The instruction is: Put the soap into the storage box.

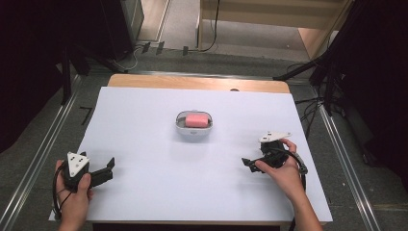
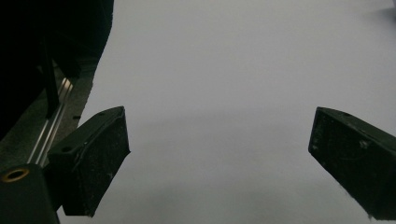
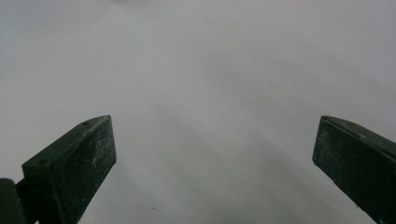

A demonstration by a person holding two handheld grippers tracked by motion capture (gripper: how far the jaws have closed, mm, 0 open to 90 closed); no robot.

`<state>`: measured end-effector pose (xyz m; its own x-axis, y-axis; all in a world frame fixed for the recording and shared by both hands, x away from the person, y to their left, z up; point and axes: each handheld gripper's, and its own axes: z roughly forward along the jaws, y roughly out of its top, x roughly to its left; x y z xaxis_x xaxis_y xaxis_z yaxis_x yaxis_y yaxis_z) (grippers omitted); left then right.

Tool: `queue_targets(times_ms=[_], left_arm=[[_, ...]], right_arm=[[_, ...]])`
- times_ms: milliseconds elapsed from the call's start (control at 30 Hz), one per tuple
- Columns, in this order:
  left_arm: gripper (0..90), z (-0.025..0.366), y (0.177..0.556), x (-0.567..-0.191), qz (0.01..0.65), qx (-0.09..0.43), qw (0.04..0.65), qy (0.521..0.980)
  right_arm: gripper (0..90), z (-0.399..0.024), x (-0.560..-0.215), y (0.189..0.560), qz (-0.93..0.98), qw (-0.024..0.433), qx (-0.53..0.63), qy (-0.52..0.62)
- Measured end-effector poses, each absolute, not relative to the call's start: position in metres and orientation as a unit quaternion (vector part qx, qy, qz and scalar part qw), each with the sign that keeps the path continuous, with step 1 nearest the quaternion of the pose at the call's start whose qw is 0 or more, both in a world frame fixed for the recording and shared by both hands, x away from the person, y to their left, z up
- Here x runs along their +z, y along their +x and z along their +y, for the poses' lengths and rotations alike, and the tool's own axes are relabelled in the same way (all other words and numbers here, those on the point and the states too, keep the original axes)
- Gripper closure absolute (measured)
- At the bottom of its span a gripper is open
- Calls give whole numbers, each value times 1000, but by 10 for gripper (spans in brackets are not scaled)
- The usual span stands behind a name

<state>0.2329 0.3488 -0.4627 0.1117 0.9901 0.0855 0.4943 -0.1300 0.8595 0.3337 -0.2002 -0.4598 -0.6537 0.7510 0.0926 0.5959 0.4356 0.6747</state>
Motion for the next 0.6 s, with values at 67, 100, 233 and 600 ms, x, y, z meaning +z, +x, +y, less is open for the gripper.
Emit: queue_targets(times_ms=[67,100,233,600], left_arm=[[56,349,233,-463,562,359,345,660],[56,349,233,-463,562,359,345,660],[56,349,233,-463,562,359,345,660],[61,348,233,-463,561,360,345,660]], right_arm=[[0,-203,-462,331,837,112,352,404],[0,-205,-463,329,836,114,353,405],[0,-211,-466,324,830,116,359,411],[1,-228,-472,309,813,129,375,426]])
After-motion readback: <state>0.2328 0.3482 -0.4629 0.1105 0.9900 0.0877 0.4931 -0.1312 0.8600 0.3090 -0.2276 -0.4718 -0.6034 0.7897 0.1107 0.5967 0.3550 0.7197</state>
